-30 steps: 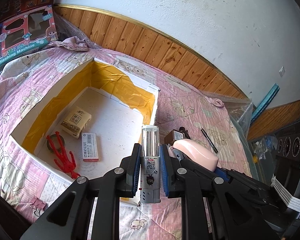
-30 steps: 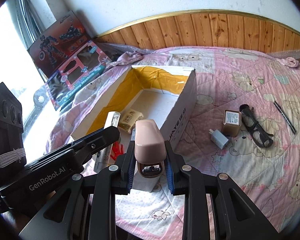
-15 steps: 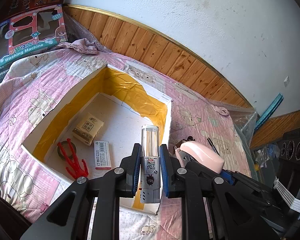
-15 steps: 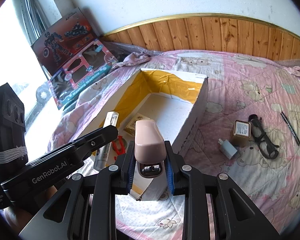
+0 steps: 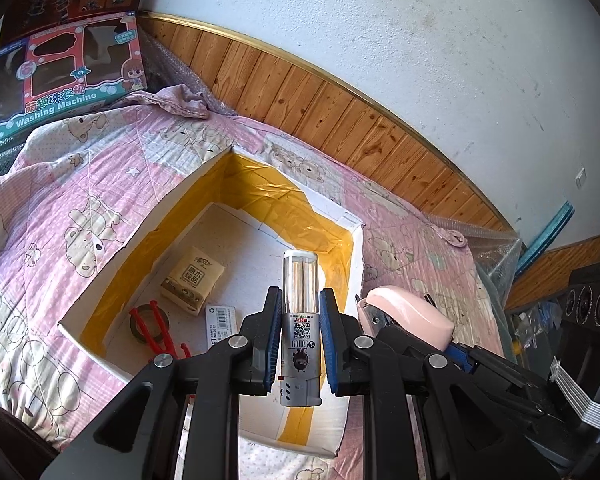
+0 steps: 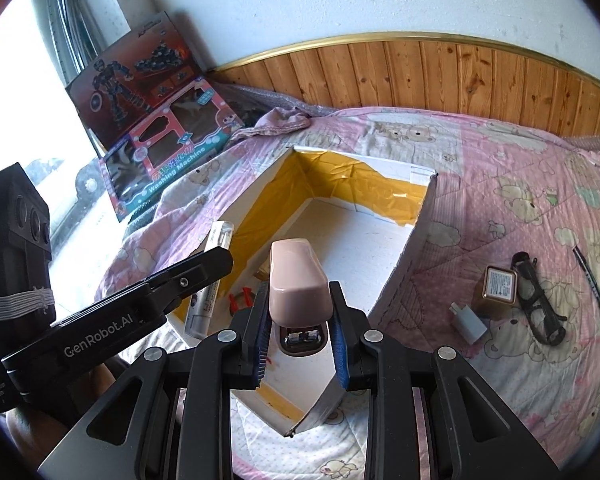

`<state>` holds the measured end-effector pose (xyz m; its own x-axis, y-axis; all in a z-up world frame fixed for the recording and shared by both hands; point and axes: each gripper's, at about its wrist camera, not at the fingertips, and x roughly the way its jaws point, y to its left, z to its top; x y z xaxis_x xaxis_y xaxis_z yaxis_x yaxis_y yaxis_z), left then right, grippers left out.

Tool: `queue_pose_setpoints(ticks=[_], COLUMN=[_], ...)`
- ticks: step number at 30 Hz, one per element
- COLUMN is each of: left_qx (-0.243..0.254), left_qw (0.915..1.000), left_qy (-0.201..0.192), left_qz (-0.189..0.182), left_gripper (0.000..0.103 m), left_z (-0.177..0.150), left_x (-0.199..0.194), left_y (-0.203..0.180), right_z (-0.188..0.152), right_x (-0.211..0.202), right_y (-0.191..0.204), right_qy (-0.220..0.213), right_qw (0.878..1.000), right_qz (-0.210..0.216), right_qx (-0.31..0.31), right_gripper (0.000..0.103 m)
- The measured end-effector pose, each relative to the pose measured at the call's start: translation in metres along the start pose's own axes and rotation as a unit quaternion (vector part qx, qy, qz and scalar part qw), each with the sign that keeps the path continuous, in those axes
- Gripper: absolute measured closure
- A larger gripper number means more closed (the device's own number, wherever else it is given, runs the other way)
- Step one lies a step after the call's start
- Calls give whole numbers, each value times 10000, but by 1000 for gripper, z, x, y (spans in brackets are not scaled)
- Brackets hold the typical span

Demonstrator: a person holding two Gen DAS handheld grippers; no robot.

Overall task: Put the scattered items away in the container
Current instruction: 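Carry the white tube with the left gripper while the right gripper carries the stapler over the box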

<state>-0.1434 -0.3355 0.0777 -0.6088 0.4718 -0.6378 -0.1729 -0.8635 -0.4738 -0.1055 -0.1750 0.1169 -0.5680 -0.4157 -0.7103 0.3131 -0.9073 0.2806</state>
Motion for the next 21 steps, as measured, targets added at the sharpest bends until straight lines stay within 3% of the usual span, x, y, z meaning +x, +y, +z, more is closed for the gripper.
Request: queue_pose_setpoints(ticks=[21], left_qx=[50], left_qw=[10000], left_qy=[-52], left_qz=[35], left_gripper=[84], left_z=[42], left_x=[30], left_y=[10], right_z=[40], right_x=[41], right_y=[-12], right_qy=[135], right_qw=[9998], right_qz=[141], right_qx=[94], right_gripper=[75])
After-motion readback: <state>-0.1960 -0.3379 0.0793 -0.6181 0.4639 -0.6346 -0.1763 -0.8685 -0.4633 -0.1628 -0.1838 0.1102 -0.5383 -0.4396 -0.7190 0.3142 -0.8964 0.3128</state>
